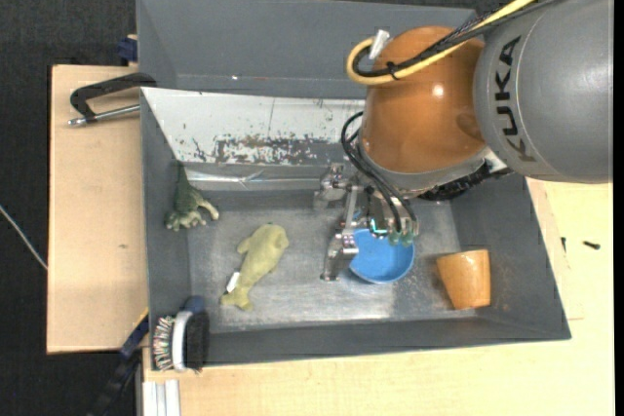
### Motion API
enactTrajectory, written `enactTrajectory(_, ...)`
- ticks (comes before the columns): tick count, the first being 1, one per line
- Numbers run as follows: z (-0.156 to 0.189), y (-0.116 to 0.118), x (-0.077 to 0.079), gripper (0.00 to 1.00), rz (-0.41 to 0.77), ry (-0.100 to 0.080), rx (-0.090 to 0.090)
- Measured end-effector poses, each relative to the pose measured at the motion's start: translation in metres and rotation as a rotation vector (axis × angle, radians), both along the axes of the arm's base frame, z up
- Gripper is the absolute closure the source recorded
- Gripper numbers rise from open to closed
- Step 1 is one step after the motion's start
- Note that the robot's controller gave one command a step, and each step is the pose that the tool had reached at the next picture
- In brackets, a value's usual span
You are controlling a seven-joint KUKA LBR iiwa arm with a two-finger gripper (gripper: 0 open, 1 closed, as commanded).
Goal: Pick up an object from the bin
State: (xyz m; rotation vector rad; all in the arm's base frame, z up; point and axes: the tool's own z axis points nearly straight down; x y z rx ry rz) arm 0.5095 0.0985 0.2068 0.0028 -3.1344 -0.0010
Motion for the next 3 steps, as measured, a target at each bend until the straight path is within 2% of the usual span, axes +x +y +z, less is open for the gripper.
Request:
enactTrajectory(1, -0.123, 0.065, 0.027, 0.0, 0.347, -0.003, 0.002)
enactTrajectory(2, -0.12, 0.064, 0.029, 1.0, 0.344, -0.008, 0.002)
enactTrajectory(3, 0.011, 0.065, 0.008, 1.0, 0.34, -0.02, 0.003)
